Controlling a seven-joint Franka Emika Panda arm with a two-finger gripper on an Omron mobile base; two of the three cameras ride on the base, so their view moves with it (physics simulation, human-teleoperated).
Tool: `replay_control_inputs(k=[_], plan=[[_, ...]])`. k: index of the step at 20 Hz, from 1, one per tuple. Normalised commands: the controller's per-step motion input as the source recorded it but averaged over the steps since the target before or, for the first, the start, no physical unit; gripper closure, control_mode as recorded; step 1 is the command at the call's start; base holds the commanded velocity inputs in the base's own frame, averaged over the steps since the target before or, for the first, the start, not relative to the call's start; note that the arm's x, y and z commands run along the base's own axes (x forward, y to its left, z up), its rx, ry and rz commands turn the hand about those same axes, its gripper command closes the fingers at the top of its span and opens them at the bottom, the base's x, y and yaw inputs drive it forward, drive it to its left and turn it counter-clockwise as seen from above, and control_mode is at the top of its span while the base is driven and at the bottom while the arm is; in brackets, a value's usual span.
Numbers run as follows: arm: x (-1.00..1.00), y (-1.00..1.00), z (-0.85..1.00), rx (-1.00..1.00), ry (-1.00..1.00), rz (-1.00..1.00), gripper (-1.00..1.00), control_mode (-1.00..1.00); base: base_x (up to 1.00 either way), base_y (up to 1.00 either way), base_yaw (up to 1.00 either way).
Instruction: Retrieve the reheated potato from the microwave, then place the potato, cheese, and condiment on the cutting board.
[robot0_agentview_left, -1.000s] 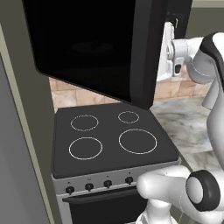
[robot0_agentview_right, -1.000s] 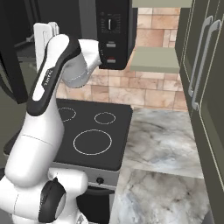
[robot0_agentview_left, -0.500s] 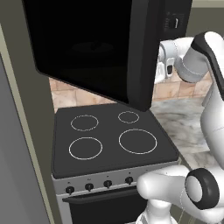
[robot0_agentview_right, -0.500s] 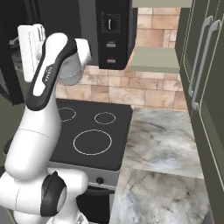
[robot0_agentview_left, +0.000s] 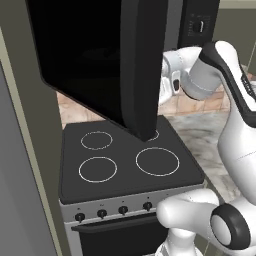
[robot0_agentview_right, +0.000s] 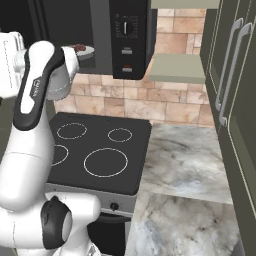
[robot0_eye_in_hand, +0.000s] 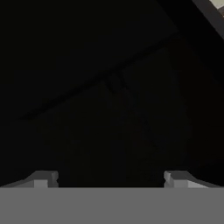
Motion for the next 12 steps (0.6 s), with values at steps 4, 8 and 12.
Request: replay_control_inputs(k=[4,8,12], plan=[[-0.14,0.83,0.06,-0.01,0.0,-0.03,-1.0,-1.0,0.0,0.0,0.0],[-0.07,0.84,0.1,-0.07,0.0,-0.03,-1.0,-1.0,0.0,0.0,0.0],[-0.03,0.79,0.01,-0.13,0.0,-0.02,-1.0,-1.0,0.0,0.0,0.0]])
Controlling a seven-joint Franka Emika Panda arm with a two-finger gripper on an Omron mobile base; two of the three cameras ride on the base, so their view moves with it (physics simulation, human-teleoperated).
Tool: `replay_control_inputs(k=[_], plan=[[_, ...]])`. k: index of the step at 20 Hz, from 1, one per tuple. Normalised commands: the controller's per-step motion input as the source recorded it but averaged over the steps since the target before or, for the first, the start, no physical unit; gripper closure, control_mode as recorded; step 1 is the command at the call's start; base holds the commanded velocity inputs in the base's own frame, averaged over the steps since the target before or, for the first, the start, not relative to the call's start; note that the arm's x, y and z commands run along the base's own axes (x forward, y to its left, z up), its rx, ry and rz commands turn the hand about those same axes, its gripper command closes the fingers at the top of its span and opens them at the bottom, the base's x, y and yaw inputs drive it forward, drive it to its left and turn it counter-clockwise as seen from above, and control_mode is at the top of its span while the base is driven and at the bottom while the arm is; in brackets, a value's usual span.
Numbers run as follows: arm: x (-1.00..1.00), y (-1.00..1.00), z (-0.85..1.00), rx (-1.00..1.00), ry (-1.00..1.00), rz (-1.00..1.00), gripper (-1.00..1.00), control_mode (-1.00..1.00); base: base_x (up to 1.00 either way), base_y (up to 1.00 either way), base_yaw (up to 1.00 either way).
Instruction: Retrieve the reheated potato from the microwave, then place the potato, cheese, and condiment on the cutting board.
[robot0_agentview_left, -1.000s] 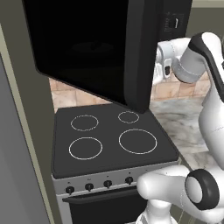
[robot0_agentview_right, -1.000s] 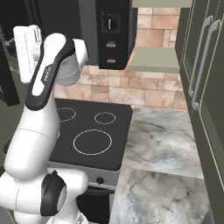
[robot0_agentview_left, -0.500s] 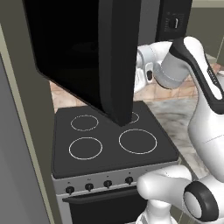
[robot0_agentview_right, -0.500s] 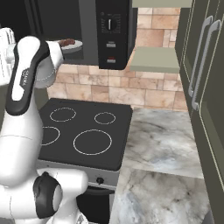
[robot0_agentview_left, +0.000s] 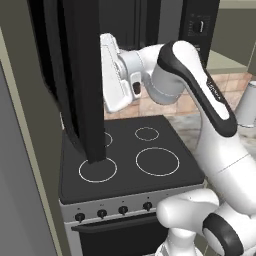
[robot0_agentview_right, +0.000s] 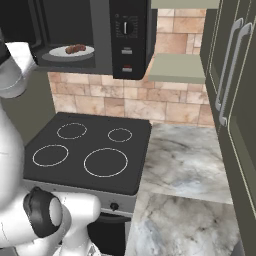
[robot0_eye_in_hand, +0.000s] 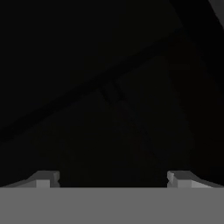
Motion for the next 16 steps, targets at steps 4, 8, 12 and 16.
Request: replay_control_inputs(k=[4,8,12,16], plan=[[0.01,0.74,0.0,-0.16,0.0,-0.04,-1.0,-1.0,0.0,0.0,0.0],[0.13,0.38,-0.01,-0.15,0.0,-0.02,-1.0,-1.0,0.0,0.0,0.0],[0.13,-0.14,0.01,-0.21,0.06,-0.06,-1.0,-1.0,0.0,0.0,0.0],[0.06,-0.42,0.01,-0.17,0.02,-0.02,-1.0,-1.0,0.0,0.0,0.0]])
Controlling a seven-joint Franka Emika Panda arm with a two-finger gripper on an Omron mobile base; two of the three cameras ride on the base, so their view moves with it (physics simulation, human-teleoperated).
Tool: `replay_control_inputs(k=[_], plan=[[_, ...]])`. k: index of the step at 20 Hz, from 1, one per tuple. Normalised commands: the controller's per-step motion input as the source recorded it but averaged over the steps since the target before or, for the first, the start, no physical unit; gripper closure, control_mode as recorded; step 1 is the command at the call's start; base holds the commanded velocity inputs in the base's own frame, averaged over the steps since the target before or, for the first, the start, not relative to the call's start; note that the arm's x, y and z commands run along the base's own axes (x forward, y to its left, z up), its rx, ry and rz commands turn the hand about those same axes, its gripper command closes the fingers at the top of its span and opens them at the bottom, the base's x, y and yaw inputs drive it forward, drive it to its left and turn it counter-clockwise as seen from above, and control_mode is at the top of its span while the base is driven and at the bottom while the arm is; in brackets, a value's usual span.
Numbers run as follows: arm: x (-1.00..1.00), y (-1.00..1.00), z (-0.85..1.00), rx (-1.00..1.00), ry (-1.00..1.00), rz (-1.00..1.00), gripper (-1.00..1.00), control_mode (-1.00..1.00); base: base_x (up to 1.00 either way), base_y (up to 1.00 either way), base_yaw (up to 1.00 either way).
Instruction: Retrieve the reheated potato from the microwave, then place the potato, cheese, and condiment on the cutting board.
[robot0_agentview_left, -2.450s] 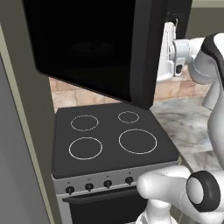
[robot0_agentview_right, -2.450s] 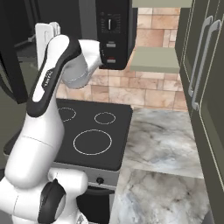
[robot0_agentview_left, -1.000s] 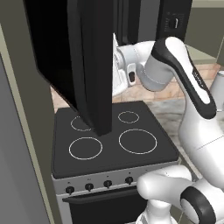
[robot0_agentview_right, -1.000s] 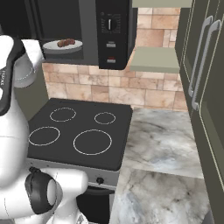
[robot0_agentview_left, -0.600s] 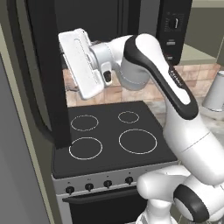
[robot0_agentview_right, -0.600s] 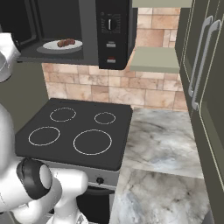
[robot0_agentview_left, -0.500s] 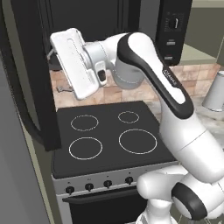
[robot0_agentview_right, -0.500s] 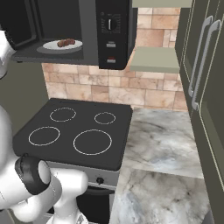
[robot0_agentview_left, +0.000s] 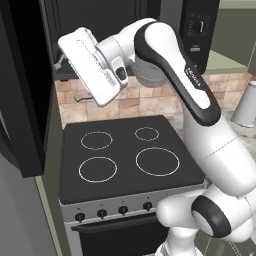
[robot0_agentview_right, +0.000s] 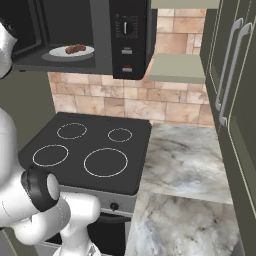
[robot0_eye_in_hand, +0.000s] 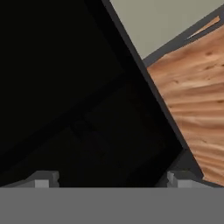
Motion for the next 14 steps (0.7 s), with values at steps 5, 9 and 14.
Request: replay_control_inputs(k=[5,9,14], plan=[[0.01,-0.59,0.05,-0.16,-0.02,0.0,-1.0,-1.0,0.0,0.0,0.0],[-0.03,-0.66,0.09,-0.14,-0.23,0.02,-1.0,-1.0,0.0,0.0,0.0],[-0.05,-0.64,0.03,-0.14,-0.4,0.03,-1.0,-1.0,0.0,0.0,0.0]])
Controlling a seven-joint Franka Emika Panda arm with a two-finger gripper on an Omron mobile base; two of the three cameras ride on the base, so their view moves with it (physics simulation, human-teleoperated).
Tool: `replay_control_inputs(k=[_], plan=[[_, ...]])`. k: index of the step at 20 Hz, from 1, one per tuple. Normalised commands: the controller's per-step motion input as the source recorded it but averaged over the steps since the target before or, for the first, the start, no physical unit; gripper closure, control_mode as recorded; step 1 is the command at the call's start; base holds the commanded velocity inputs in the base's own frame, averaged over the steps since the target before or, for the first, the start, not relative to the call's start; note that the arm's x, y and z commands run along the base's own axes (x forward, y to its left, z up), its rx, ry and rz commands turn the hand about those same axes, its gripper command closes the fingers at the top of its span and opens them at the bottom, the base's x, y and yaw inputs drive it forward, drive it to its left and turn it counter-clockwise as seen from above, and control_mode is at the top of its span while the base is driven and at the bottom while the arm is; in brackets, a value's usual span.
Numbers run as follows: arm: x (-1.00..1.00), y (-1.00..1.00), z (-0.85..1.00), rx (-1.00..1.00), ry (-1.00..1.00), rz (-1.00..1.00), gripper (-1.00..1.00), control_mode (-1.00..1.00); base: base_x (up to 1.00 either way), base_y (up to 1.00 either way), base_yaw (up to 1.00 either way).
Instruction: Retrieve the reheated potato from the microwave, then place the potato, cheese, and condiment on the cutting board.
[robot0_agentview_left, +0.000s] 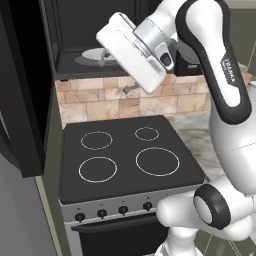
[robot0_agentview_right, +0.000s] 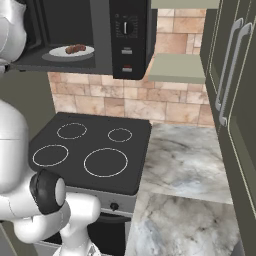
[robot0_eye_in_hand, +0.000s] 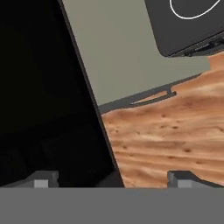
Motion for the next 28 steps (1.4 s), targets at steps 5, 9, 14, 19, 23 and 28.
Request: replay_control_inputs(k=[5,9,14,19,23,28], plan=[[-0.02,-0.54,-0.01,-0.22,-0.49,0.0,-1.0,-1.0,0.0,0.0,0.0],[0.08,-0.49,-0.1,-0.24,-0.42,0.0,-1.0,-1.0,0.0,0.0,0.0],[0.14,-0.39,-0.11,-0.19,-0.45,0.0,-1.0,-1.0,0.0,0.0,0.0],[0.18,-0.27,-0.29,-0.16,-0.51,0.0,-1.0,-1.0,0.0,0.0,0.0],[0.39,-0.2,-0.26,-0.06,-0.4,0.0,-1.0,-1.0,0.0,0.0,0.0],[0.55,-0.11,-0.04,0.02,-0.2,0.0,-1.0,-1.0,0.0,0.0,0.0]])
